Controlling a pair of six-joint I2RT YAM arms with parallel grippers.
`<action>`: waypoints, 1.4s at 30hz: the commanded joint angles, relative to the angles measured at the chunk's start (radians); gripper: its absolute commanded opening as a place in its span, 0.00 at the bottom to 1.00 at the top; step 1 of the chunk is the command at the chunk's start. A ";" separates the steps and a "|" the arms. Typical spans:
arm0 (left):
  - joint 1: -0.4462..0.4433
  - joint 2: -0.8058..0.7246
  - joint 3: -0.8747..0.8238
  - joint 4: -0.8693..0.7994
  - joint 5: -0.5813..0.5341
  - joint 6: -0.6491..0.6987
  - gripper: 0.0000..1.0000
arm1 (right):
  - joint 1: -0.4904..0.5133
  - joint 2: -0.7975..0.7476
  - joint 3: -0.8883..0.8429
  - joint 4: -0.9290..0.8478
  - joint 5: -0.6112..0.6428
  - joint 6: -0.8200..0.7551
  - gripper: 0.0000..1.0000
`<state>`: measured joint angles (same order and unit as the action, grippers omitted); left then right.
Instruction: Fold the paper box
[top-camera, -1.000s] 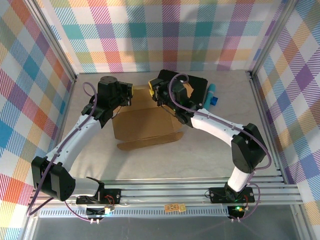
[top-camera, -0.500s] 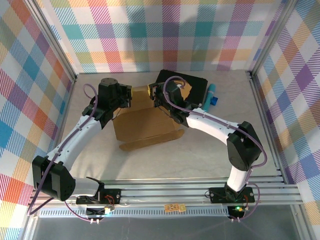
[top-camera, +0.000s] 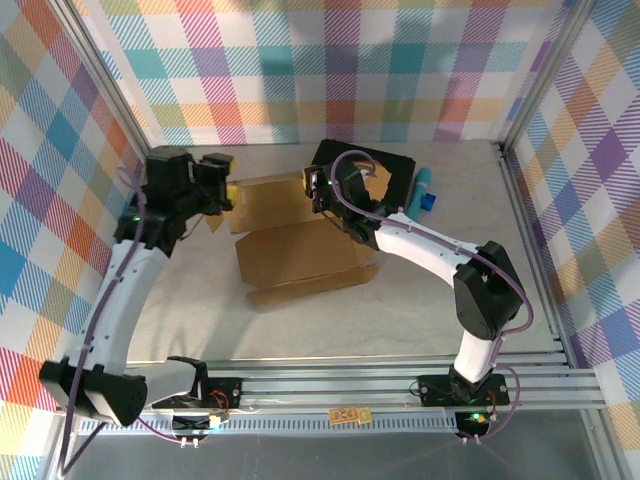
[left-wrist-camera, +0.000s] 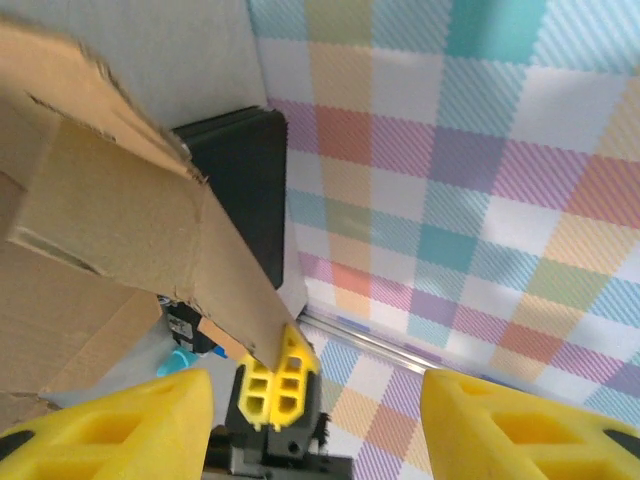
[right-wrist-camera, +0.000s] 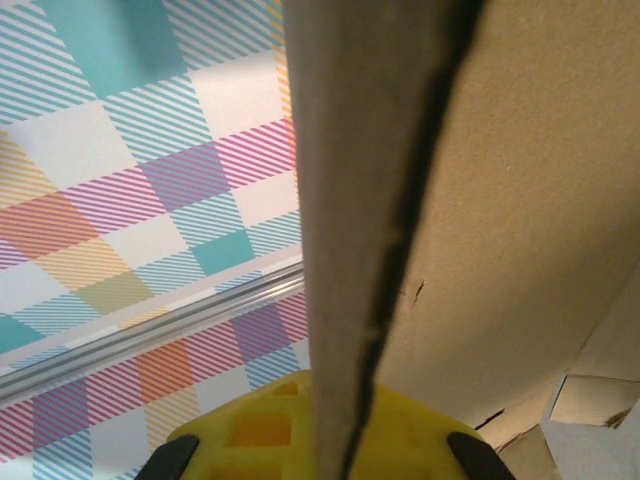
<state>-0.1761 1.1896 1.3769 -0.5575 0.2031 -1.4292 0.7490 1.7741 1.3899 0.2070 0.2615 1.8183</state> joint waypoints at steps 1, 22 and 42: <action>0.060 -0.018 0.052 -0.186 0.119 0.116 0.56 | -0.007 -0.004 0.042 -0.002 0.000 0.000 0.00; 0.067 0.169 0.012 0.011 0.214 0.248 0.46 | -0.006 0.015 0.094 -0.032 -0.052 -0.003 0.00; 0.040 0.053 0.093 -0.234 0.006 0.576 0.63 | -0.021 -0.059 0.096 -0.173 -0.021 -0.038 0.00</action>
<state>-0.1413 1.3453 1.4353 -0.6674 0.2970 -1.0283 0.7391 1.7748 1.4494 0.0814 0.2241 1.7916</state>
